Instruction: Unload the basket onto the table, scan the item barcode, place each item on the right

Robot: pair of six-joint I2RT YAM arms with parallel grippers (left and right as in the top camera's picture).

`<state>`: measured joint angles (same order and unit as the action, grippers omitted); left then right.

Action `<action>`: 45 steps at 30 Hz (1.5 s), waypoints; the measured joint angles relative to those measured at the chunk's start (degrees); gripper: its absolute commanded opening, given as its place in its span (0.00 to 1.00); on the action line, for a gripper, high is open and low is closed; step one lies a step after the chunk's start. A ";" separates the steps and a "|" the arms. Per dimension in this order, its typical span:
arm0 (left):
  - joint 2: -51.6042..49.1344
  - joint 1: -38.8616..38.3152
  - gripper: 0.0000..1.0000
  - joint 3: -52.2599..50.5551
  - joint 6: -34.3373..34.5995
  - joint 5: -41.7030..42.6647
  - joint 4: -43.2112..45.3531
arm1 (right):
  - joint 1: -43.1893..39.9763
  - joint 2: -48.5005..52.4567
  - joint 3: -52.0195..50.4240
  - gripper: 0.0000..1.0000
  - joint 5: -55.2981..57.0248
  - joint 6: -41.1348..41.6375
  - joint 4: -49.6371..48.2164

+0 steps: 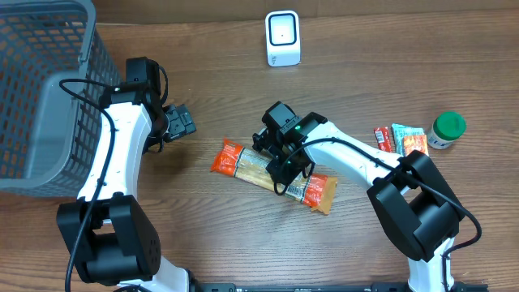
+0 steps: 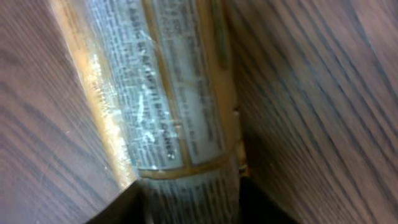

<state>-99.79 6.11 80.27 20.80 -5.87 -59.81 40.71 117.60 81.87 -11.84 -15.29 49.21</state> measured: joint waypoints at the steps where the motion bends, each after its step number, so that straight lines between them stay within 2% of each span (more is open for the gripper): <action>1: 0.00 0.00 1.00 0.00 0.00 0.00 0.02 | 0.00 0.00 0.31 0.28 -0.11 0.00 0.44; 9: 0.00 0.00 1.00 0.00 0.00 0.00 0.02 | 0.33 -0.02 4.07 0.04 1.25 0.07 6.86; 10: 0.00 0.00 1.00 0.00 0.00 0.00 0.00 | 0.48 -0.11 4.11 0.04 1.77 0.07 6.84; 15: 0.00 0.00 1.00 0.00 0.00 0.00 0.02 | 1.86 -2.21 4.11 0.04 6.73 0.04 7.32; 22: 0.00 0.00 1.00 0.00 0.00 0.00 0.00 | 8.07 -6.03 4.11 0.04 17.27 0.04 7.72; 28: 0.00 0.00 1.00 0.00 0.00 0.00 0.00 | 12.09 -6.27 4.11 0.04 19.63 0.04 7.89; 40: 0.00 0.00 1.00 0.00 0.00 0.00 0.00 | 11.43 -8.92 6.80 0.03 32.94 3.87 7.34; 45: 0.00 0.00 1.00 0.00 0.00 0.00 0.00 | 8.81 -13.60 14.91 0.03 34.91 5.11 11.37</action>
<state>-99.79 6.11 80.27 20.80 -5.87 -59.81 49.52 104.01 96.77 23.07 -10.17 60.58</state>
